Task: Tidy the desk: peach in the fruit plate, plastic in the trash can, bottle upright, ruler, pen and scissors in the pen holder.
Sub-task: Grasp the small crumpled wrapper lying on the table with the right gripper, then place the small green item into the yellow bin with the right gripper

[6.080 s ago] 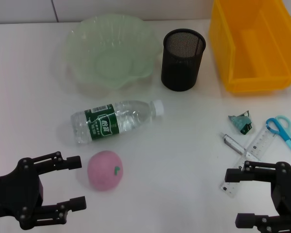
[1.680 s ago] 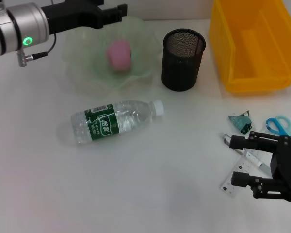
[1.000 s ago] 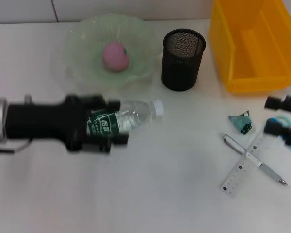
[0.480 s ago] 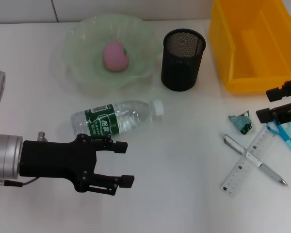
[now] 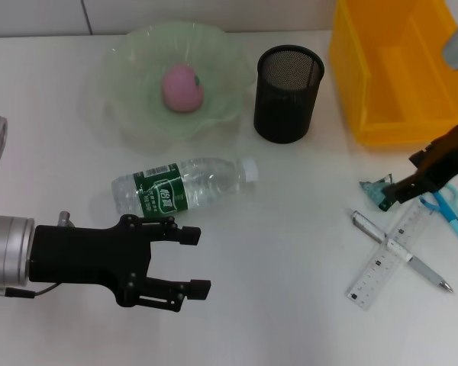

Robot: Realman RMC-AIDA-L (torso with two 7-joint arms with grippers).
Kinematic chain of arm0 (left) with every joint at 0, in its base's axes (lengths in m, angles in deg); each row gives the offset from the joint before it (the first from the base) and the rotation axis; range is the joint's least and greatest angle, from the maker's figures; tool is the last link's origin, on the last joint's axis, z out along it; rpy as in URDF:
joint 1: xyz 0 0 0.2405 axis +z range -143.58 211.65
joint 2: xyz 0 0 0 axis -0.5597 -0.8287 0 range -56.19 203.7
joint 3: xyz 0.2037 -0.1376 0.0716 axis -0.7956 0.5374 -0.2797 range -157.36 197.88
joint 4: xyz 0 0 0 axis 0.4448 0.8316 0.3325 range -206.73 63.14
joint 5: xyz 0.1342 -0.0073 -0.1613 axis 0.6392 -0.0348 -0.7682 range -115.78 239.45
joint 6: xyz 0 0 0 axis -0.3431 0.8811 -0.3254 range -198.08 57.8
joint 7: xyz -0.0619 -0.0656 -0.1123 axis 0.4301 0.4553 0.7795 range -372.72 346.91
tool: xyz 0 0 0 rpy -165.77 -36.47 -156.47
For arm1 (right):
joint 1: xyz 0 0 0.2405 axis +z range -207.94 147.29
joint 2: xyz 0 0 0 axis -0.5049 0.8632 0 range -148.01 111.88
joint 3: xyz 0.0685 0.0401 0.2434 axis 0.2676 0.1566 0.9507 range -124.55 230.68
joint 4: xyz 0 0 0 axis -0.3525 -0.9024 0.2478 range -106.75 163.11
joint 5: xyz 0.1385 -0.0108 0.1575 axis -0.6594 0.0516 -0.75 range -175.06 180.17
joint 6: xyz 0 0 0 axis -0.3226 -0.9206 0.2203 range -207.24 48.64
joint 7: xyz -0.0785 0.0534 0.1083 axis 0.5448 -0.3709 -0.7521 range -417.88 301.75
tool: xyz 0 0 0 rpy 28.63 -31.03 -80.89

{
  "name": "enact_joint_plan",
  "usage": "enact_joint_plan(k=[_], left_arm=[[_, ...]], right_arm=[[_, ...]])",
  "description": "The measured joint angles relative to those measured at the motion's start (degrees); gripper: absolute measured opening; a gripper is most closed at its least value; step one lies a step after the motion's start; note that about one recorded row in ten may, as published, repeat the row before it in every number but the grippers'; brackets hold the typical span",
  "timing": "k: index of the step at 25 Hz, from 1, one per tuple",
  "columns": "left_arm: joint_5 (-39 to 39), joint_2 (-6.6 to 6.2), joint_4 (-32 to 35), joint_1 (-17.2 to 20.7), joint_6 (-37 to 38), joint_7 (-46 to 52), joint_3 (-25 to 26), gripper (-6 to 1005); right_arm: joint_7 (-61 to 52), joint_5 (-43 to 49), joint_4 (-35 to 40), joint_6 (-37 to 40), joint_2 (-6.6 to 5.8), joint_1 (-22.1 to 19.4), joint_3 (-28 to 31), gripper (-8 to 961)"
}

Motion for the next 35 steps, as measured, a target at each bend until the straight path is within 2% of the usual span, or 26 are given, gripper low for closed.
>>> enact_joint_plan(k=[3,12,22,25,35], left_arm=[[-0.02,0.08,-0.01,-0.03,0.02,0.02,0.00,834],[0.08,0.24,-0.01,-0.24,-0.18,0.20,0.00,830],[0.21,0.49,-0.01,-0.05,0.11,0.11,0.00,825],[0.21,0.50,-0.01,0.03,0.13,0.10,0.00,824],[0.21,0.50,-0.01,0.51,0.13,0.05,0.00,820]], right_arm=[[-2.93,0.28,-3.43,-4.71,-0.12,0.49,-2.93,766],[-3.72,1.14,-9.38,-9.69,-0.11,2.01,-5.76,766],[-6.61,4.59,-12.02,-14.18,0.06,2.33,-10.98,625],[-6.72,4.60,-12.33,-14.73,0.08,2.36,-11.69,415],[-6.76,4.45,-13.69,-15.89,0.08,2.47,-12.38,365]])
